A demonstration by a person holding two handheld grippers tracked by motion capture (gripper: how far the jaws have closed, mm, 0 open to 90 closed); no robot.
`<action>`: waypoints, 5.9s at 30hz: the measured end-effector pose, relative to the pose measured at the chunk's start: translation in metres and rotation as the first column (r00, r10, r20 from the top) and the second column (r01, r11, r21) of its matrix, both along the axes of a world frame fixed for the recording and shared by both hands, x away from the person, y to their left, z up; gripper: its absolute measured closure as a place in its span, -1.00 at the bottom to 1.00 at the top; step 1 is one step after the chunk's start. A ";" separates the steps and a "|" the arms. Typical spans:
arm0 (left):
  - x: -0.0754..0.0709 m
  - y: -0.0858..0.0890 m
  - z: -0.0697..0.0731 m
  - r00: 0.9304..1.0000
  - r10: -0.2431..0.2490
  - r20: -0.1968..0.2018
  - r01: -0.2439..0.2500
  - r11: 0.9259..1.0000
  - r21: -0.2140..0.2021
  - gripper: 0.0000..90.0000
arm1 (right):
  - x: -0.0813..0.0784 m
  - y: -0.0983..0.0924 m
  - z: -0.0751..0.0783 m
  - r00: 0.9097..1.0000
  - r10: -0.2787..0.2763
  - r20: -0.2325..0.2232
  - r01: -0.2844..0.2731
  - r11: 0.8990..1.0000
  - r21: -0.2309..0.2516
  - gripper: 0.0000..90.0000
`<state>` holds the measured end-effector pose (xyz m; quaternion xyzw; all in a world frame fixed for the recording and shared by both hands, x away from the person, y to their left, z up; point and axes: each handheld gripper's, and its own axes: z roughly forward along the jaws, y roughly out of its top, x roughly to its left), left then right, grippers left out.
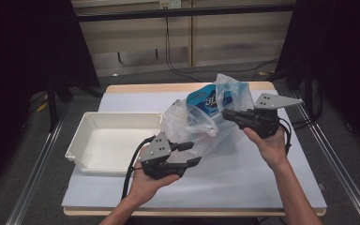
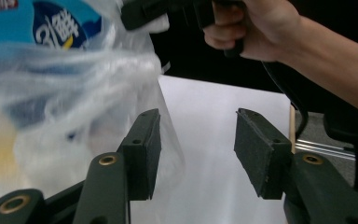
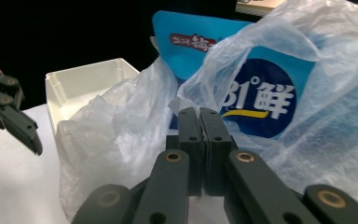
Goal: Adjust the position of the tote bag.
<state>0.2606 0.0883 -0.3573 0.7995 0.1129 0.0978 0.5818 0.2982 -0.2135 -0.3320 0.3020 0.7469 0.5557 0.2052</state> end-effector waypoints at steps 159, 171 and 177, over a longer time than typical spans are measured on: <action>0.086 0.102 0.047 0.970 0.240 -0.033 -0.242 0.968 -0.071 1.00 | 0.038 -0.120 0.012 0.903 -0.428 -0.017 0.429 0.903 0.012 1.00; 0.083 0.102 0.014 0.965 0.253 -0.069 -0.254 0.967 -0.004 1.00 | 0.030 -0.112 -0.029 0.903 -0.426 -0.055 0.428 0.903 0.033 1.00; 0.079 0.101 0.005 0.969 0.230 -0.091 -0.230 0.973 0.012 1.00 | 0.034 -0.114 -0.043 0.898 -0.434 -0.075 0.437 0.899 0.021 1.00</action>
